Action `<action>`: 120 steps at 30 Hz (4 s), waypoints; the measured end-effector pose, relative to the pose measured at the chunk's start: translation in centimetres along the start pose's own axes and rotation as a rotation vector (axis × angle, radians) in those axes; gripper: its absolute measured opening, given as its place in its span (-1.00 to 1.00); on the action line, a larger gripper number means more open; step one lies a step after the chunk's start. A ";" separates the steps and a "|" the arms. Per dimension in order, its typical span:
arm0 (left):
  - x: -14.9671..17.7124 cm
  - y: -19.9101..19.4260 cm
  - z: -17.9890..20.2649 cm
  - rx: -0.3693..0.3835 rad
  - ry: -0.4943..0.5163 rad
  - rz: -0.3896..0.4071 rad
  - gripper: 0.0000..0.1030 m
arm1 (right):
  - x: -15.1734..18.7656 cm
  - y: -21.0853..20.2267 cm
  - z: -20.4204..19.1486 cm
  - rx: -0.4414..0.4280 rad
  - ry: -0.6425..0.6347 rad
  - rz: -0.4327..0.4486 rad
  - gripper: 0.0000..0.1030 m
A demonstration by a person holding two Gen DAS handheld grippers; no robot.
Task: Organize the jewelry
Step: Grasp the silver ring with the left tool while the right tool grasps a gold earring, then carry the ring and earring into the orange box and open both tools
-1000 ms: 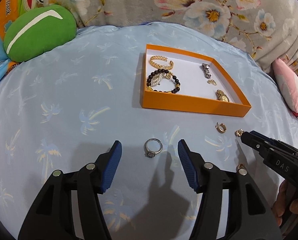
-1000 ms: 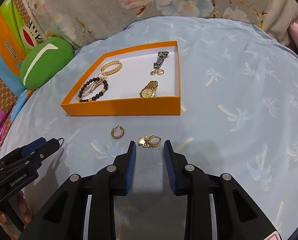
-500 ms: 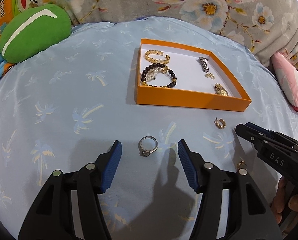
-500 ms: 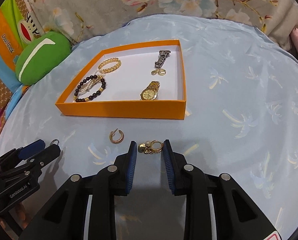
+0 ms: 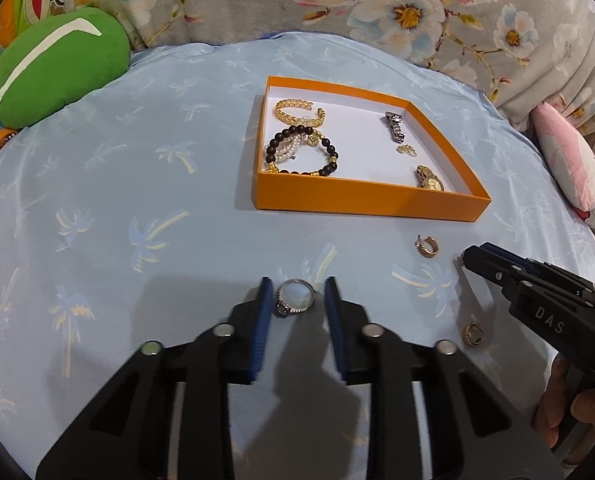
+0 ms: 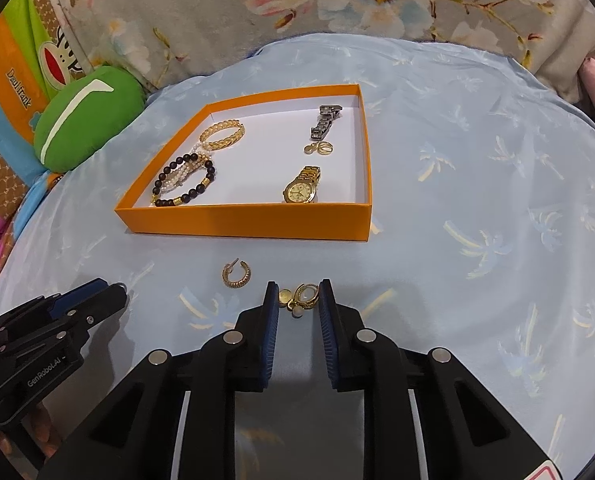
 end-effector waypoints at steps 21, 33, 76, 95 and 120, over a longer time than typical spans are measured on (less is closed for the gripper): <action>-1.5 -2.6 1.1 0.062 0.008 0.075 -0.90 | -1.1 -2.5 0.5 -0.046 0.021 0.069 -0.99; -3.1 -2.5 1.7 0.046 0.019 0.098 -0.90 | -0.7 -1.7 0.3 -0.010 -0.019 0.046 -0.36; -6.9 -3.7 1.3 0.010 0.044 0.160 -0.90 | -5.5 -4.0 0.5 -0.004 -0.017 0.137 -0.90; -15.3 6.2 4.4 0.061 0.058 0.117 -0.90 | -12.8 3.6 -0.4 -0.083 -0.009 0.105 -0.90; -14.1 10.4 3.3 0.043 0.008 0.063 -0.10 | -11.3 7.5 0.4 -0.013 -0.022 0.062 -0.83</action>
Point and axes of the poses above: each gripper's, at about its wrist camera, not at the fingertips, and y roughly the way its jaws point, z to its right, x to its underside, the point moved 1 cm from there along y, roughly the way its jaws point, and after that the axes turned 4 degrees about x, right-handed, at the moved point
